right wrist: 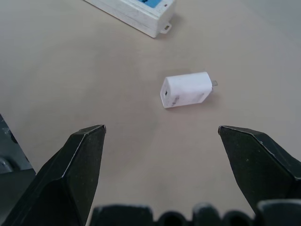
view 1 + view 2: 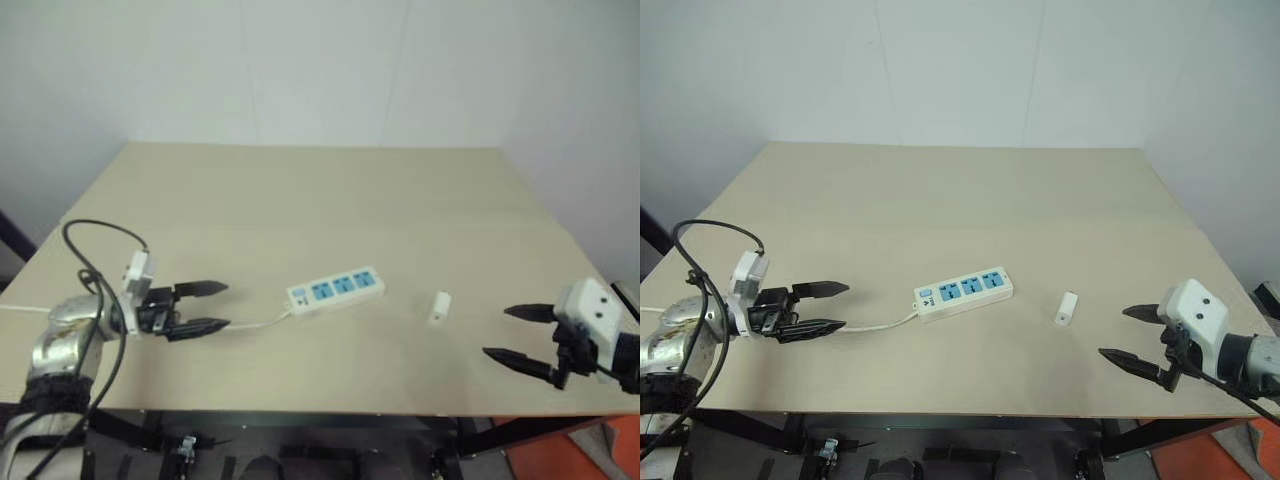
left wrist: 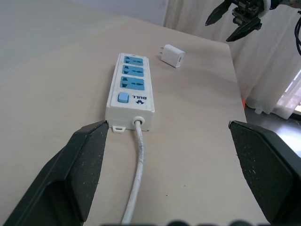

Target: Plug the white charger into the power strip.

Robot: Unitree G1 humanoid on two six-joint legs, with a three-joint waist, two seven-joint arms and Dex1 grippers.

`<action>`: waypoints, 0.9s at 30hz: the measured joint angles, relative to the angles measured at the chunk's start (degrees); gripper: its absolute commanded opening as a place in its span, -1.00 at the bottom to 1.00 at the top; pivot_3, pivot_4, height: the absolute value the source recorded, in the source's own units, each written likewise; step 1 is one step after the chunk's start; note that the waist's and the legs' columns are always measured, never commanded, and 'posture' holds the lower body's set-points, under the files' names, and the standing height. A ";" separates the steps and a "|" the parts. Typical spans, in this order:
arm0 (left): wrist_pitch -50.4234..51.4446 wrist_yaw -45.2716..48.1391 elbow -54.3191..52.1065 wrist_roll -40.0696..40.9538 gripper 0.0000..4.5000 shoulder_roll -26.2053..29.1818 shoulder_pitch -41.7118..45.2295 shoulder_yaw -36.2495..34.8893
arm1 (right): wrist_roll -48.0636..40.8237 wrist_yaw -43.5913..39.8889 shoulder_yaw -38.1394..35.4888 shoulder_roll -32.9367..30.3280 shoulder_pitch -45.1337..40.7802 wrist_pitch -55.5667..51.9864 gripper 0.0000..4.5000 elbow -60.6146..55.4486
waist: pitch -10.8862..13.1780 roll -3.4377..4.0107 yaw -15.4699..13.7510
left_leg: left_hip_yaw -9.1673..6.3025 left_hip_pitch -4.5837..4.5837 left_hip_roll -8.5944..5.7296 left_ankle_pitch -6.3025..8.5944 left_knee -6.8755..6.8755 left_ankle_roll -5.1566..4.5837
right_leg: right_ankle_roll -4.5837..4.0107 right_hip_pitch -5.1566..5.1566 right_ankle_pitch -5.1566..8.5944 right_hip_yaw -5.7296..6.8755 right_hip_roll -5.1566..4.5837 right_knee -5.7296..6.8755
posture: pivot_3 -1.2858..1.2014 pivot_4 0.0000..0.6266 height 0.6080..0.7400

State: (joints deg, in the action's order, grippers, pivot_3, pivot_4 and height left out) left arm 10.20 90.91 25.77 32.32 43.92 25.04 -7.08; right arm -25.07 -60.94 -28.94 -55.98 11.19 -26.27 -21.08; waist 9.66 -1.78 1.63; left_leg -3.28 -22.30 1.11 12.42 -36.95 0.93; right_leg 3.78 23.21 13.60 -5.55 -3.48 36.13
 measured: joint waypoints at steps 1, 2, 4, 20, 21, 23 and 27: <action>0.00 0.09 0.02 -0.22 0.98 -0.38 0.10 0.00 | -0.01 0.06 -0.37 0.06 0.57 -0.01 1.00 -0.15 | 0.00 0.00 -0.01 | 0.00 0.00 0.00 0.00 0.00 0.00 | 0.00 0.00 0.00 0.00 0.00 0.01 | 0.03 -0.52 1.00; 0.00 0.19 0.05 -0.50 0.98 -0.80 0.14 0.00 | -0.01 0.09 -0.80 0.17 0.97 -0.01 1.00 -0.36 | 0.00 0.00 -0.04 | 0.00 0.00 0.00 0.00 0.00 0.00 | 0.00 0.00 0.00 0.00 0.01 0.01 | 0.03 -0.52 1.00; 0.00 0.29 0.30 -0.76 0.98 -1.41 0.49 0.02 | -0.02 0.28 -1.47 0.41 1.58 -0.02 1.00 -0.94 | 0.00 0.00 -0.03 | 0.00 0.01 0.00 0.00 0.00 0.00 | 0.01 0.00 0.00 0.00 0.01 0.02 | 0.03 -0.52 1.00; -7.68 -0.88 5.20 -5.47 0.98 -5.05 4.55 0.87 | -0.53 2.74 -3.27 2.82 3.48 -0.31 1.00 -2.06 | 0.00 0.00 -0.19 | -0.01 0.03 -0.01 0.00 -0.03 0.00 | 0.02 -0.05 0.00 0.00 0.00 0.00 | 0.03 -0.52 1.00; -11.69 -2.41 7.00 -6.98 0.98 -7.15 5.87 1.00 | -0.55 3.42 -3.02 3.24 3.02 -0.32 1.00 -2.31 | -0.01 0.00 -0.55 | -0.01 0.04 -0.04 0.00 -0.04 0.00 | 0.05 -0.07 -0.02 -0.01 -0.01 -0.01 | 0.03 -0.52 1.00; -16.88 -3.87 10.03 -8.97 0.98 -10.29 7.59 1.44 | -0.62 4.60 -2.70 3.79 2.37 -0.47 1.00 -3.26 | -0.01 0.00 -0.84 | -0.01 0.02 -0.05 0.00 -0.05 0.00 | 0.04 -0.09 -0.05 -0.01 -0.01 -0.04 | 0.03 -0.52 1.00; -22.88 -4.88 18.70 -10.35 0.98 -18.81 13.17 2.10 | -1.08 6.96 -0.59 5.32 1.20 -1.83 1.00 -6.20 | -0.01 -0.04 -1.03 | -0.05 -0.10 -0.09 0.00 -0.08 0.00 | -0.13 -0.04 -0.17 0.01 -0.02 -0.07 | 0.03 -0.52 1.00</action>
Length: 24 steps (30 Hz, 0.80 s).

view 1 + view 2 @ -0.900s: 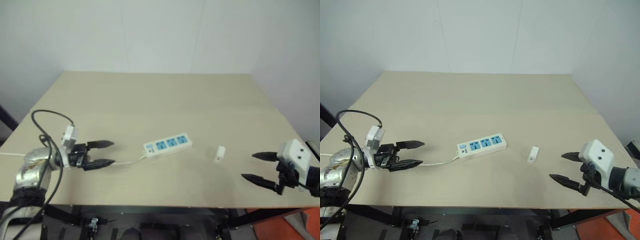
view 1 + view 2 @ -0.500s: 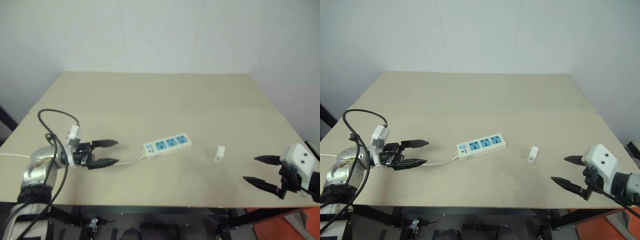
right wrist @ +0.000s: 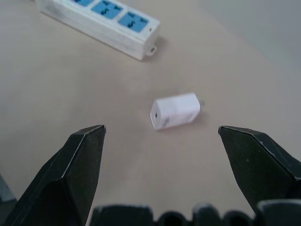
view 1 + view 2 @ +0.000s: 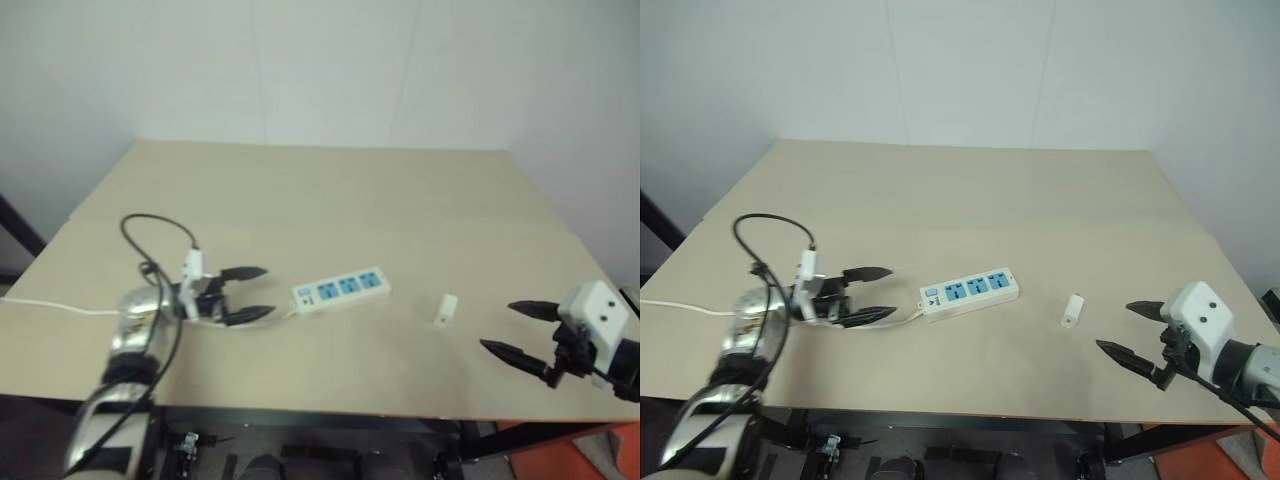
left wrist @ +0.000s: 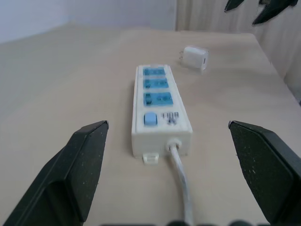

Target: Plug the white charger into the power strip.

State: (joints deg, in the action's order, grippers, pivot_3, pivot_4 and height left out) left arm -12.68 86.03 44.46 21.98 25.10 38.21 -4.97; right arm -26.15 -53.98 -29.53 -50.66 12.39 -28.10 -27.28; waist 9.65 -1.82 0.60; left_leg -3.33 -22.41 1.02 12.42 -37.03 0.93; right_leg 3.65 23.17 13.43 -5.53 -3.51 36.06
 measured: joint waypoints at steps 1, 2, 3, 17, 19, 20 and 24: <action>-0.79 -0.01 2.00 -0.30 0.98 -1.44 1.31 0.11 | 0.00 0.53 0.36 0.37 0.01 -0.23 1.00 -0.65 | 0.00 0.00 0.10 | 0.00 -0.01 0.00 0.00 0.00 0.00 | -0.06 0.00 -0.03 0.00 0.00 0.00 | 0.03 -0.52 1.00; -1.43 0.02 4.07 -0.49 0.98 -2.44 2.61 0.13 | 0.02 1.06 0.69 0.56 0.05 -0.54 1.00 -1.23 | 0.00 -0.01 0.13 | 0.00 0.00 0.00 0.00 0.00 0.00 | -0.07 0.00 -0.04 0.00 0.00 0.00 | 0.03 -0.52 1.00; -2.12 -0.01 5.98 -0.86 0.98 -3.25 3.79 0.13 | 0.00 1.68 1.03 0.77 0.11 -0.94 1.00 -1.92 | 0.00 -0.01 0.30 | 0.00 0.01 0.00 0.00 0.01 0.00 | -0.06 0.01 -0.04 -0.01 0.00 0.00 | 0.03 -0.52 1.00; -11.46 -1.44 23.19 -8.56 0.98 -7.67 10.47 1.05 | -0.08 7.93 1.38 4.30 2.38 -4.95 1.00 -7.41 | 0.00 -0.01 0.26 | -0.03 0.04 -0.01 0.00 0.01 0.00 | 0.20 -0.01 0.11 -0.02 0.01 0.05 | 0.03 -0.52 1.00; -12.39 -2.87 23.95 -8.67 0.98 -8.50 10.79 0.69 | -0.09 8.19 1.30 4.48 2.70 -5.03 1.00 -7.83 | 0.00 -0.01 0.26 | -0.03 0.04 -0.01 0.00 0.01 0.00 | 0.20 -0.02 0.12 -0.02 0.01 0.04 | 0.03 -0.52 1.00; -12.73 -3.45 24.17 -8.97 0.98 -8.83 10.79 0.69 | -0.09 8.36 1.23 4.62 3.21 -5.04 1.00 -8.26 | 0.00 -0.01 0.26 | -0.03 0.04 -0.01 0.00 0.01 0.00 | 0.20 -0.01 0.12 -0.01 0.01 0.04 | 0.03 -0.52 1.00; -13.04 -3.29 25.50 -10.88 0.98 -9.10 10.78 0.90 | -0.08 8.48 0.61 4.72 5.10 -5.15 1.00 -8.72 | 0.00 -0.01 0.36 | -0.03 0.04 -0.01 0.00 0.01 0.00 | 0.21 -0.01 0.12 -0.02 0.01 0.05 | 0.03 -0.52 1.00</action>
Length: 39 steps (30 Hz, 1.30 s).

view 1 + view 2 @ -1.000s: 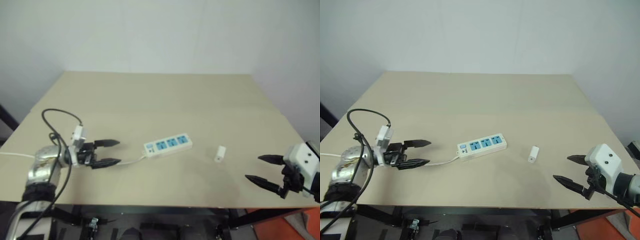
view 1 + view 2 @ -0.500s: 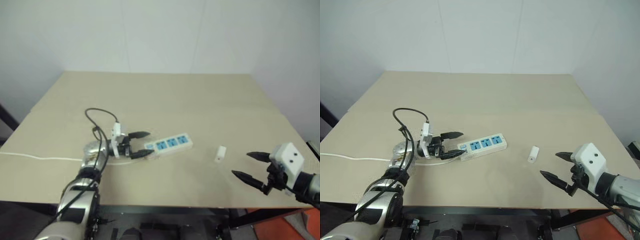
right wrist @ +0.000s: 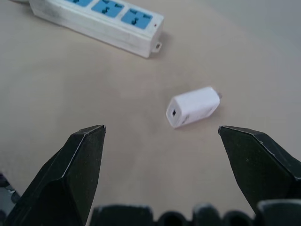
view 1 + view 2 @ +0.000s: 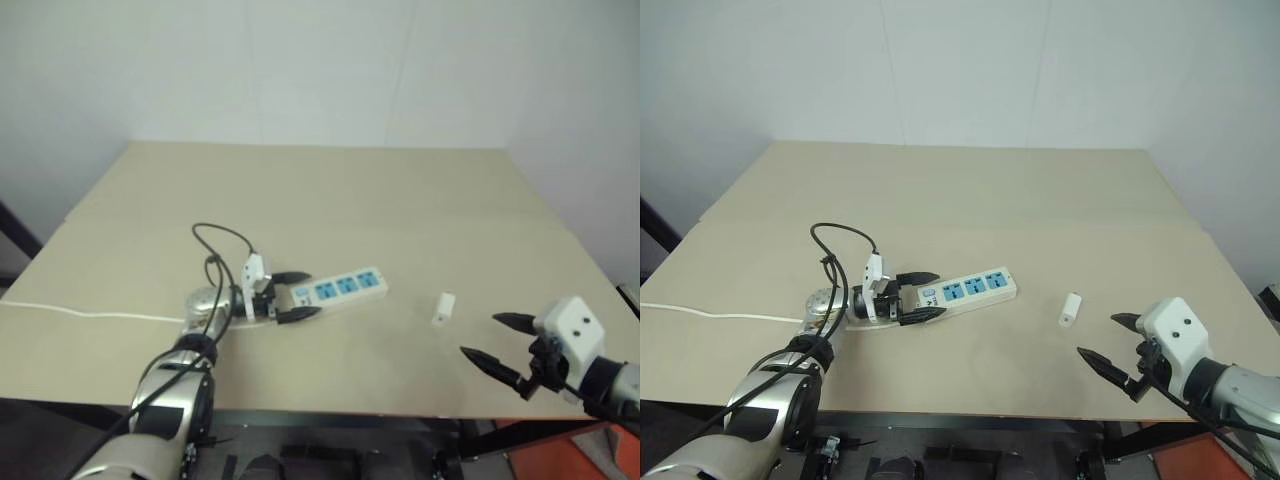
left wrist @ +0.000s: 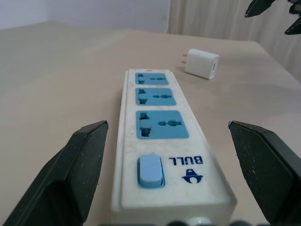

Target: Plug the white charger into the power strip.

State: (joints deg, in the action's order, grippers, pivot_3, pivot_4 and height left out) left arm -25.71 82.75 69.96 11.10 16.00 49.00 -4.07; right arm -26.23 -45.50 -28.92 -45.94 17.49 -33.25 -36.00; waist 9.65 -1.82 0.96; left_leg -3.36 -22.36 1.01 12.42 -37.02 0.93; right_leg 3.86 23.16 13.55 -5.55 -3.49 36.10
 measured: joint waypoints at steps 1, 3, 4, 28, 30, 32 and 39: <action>-0.26 0.03 0.05 -0.38 0.98 -0.01 0.00 0.11 | 0.00 0.02 -0.57 0.00 0.29 0.00 1.00 -0.05 | 0.00 0.00 -0.01 | 0.00 0.02 0.00 0.00 0.00 0.00 | 0.02 -0.01 0.01 0.00 0.00 0.01 | 0.03 -0.52 1.00; -0.73 -0.01 0.05 -1.28 0.98 0.07 0.00 0.34 | 0.03 0.26 -1.67 -0.01 0.49 -0.05 1.00 -0.04 | 0.00 0.00 -0.02 | 0.00 0.04 0.01 0.00 0.00 0.00 | 0.03 -0.02 0.02 0.00 0.01 0.01 | 0.03 -0.52 1.00; -0.85 -0.07 0.05 -1.72 0.98 0.07 0.00 0.39 | 0.03 0.49 -1.94 -0.03 0.49 -0.11 1.00 -0.02 | -0.01 0.00 -0.01 | 0.00 0.05 0.01 0.00 0.00 0.00 | 0.03 -0.04 0.02 0.00 0.01 0.01 | 0.03 -0.52 1.00; -2.05 -5.74 1.65 -4.67 0.71 -0.82 -1.15 -1.25 | 0.21 2.19 -1.25 0.54 0.98 -0.18 1.00 -0.03 | -0.07 0.08 -0.16 | 0.00 0.07 -0.01 0.00 0.00 0.00 | 0.05 -0.09 0.02 0.00 0.00 -0.01 | 0.03 -0.52 1.00; -1.56 -4.72 1.73 -4.44 0.47 -0.74 -1.12 -1.34 | 0.22 2.22 -1.25 0.53 1.00 -0.19 1.00 -0.03 | -0.07 0.08 -0.16 | 0.00 0.07 -0.01 0.00 0.00 0.00 | 0.05 -0.08 0.02 0.00 0.00 -0.01 | 0.03 -0.52 1.00; -1.15 -4.12 1.79 -4.41 0.46 -0.70 -1.12 -1.38 | 0.22 2.29 -1.24 0.53 1.00 -0.22 1.00 -0.03 | -0.07 0.08 -0.15 | 0.00 0.07 -0.01 0.00 0.00 0.00 | 0.05 -0.08 0.02 0.00 0.00 -0.01 | 0.03 -0.52 1.00; -1.80 -4.19 1.78 -4.87 0.46 -0.52 -1.11 -0.98 | 0.28 2.32 -0.71 -0.35 0.39 -0.94 1.00 -0.01 | -0.07 0.08 -0.12 | 0.00 0.08 -0.01 0.00 0.00 0.00 | 0.05 -0.09 0.02 0.00 0.00 0.00 | 0.03 -0.52 1.00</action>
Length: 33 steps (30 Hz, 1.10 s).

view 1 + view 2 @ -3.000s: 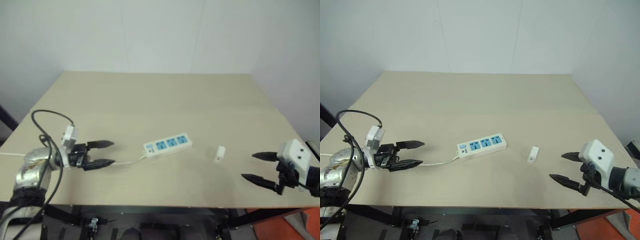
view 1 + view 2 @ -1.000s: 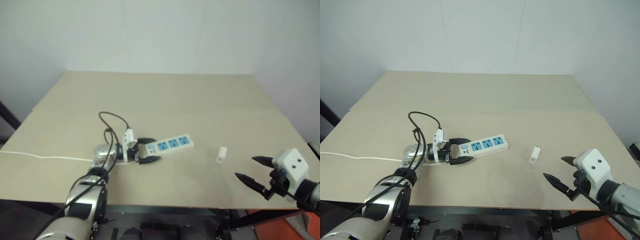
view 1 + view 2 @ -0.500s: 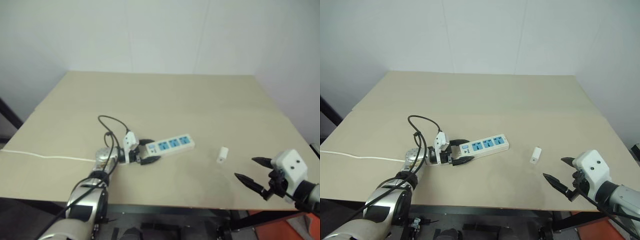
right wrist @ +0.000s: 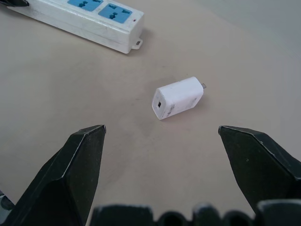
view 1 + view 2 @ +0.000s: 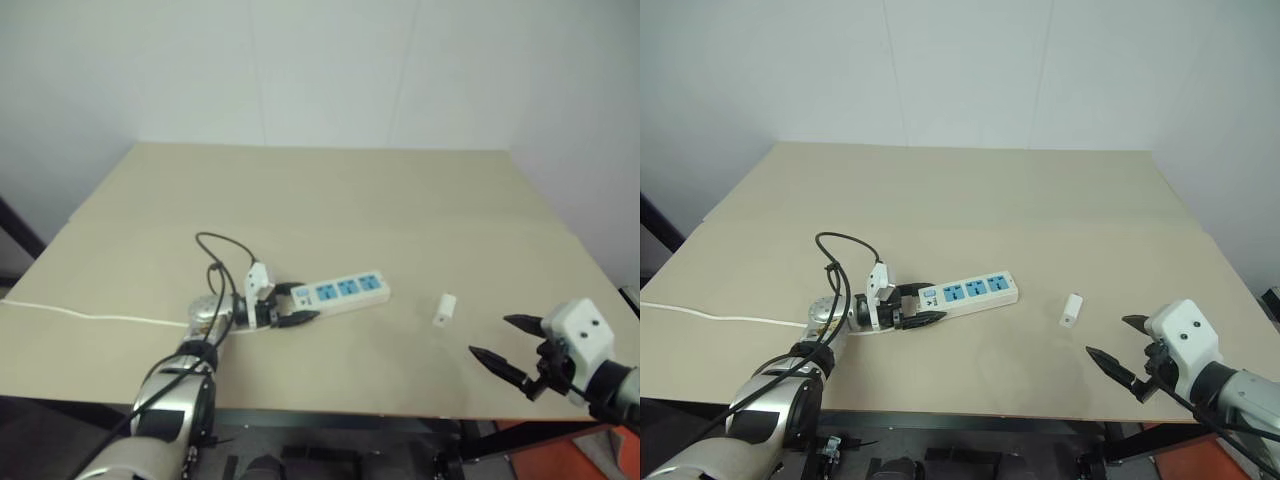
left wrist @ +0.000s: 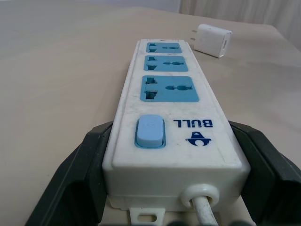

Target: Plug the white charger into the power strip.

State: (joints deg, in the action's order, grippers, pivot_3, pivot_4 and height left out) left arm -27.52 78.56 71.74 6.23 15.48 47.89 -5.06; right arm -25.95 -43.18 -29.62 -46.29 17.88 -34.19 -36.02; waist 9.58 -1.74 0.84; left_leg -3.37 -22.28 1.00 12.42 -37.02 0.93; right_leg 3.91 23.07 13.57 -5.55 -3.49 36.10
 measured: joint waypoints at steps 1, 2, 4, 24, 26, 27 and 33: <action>-0.08 0.14 -0.02 -0.06 0.46 0.07 0.00 0.04 | 0.04 -0.12 0.10 -0.54 -0.41 -0.02 1.00 0.06 | 0.00 0.00 0.00 | 0.00 0.00 0.00 0.00 0.00 0.00 | 0.00 0.00 0.00 0.00 0.00 0.00 | 0.03 -0.52 1.00; -0.11 0.83 -0.04 -0.08 0.46 0.36 0.02 0.12 | 0.04 -0.49 0.76 -1.80 -2.05 -0.06 1.00 0.69 | 0.00 0.00 0.02 | 0.00 0.00 0.00 0.00 0.00 0.00 | 0.00 0.00 0.00 0.00 0.00 -0.01 | 0.03 -0.52 1.00; -0.24 2.21 -0.08 -0.31 0.46 0.59 0.25 0.85 | 0.12 -1.63 1.48 -4.73 -5.17 -0.04 1.00 1.93 | 0.00 0.00 0.17 | 0.00 0.00 0.00 0.00 0.01 0.00 | 0.01 -0.01 0.00 0.00 -0.01 -0.01 | 0.03 -0.52 1.00; -2.63 5.45 -1.29 -1.33 0.46 2.04 -0.14 2.34 | 28.25 -35.21 43.26 -18.46 -55.43 58.36 1.00 47.12 | -0.01 0.05 1.82 | 0.05 0.13 0.03 -0.01 0.04 0.00 | 0.02 0.00 -0.02 0.00 0.00 -0.02 | 0.03 -0.52 1.00; -2.87 5.12 -1.83 -1.37 0.46 1.85 -0.41 2.48 | 30.40 -40.38 48.02 -14.95 -62.66 66.29 1.00 54.10 | -0.01 0.05 1.85 | 0.02 0.13 0.03 0.00 0.05 0.00 | -0.01 -0.02 -0.03 0.02 0.00 -0.01 | 0.03 -0.52 1.00; -3.20 4.92 -2.15 -1.38 0.46 1.85 -0.61 2.51 | 31.21 -42.34 50.08 -13.01 -65.57 69.89 1.00 57.51 | -0.01 0.05 1.85 | 0.03 0.13 0.02 0.00 0.06 0.00 | -0.16 0.00 -0.13 0.01 -0.01 -0.01 | 0.03 -0.52 1.00; -4.46 4.29 -3.99 -1.04 0.46 2.03 -2.01 2.60 | 34.56 -45.66 59.28 -5.24 -76.59 82.98 1.00 72.35 | -0.01 0.07 1.86 | 0.01 0.17 0.02 -0.01 0.06 0.00 | -0.48 0.03 -0.31 0.01 -0.02 0.10 | 0.03 -0.52 1.00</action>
State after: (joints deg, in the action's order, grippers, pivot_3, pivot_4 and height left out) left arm -31.98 82.85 67.75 5.19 17.51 45.88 -2.45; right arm 8.61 -88.85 29.66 -51.53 -58.71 48.79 36.33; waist 9.57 -1.68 2.70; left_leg -3.35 -22.11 1.02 12.42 -36.96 0.93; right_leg 3.43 23.10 13.26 -5.55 -3.51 36.20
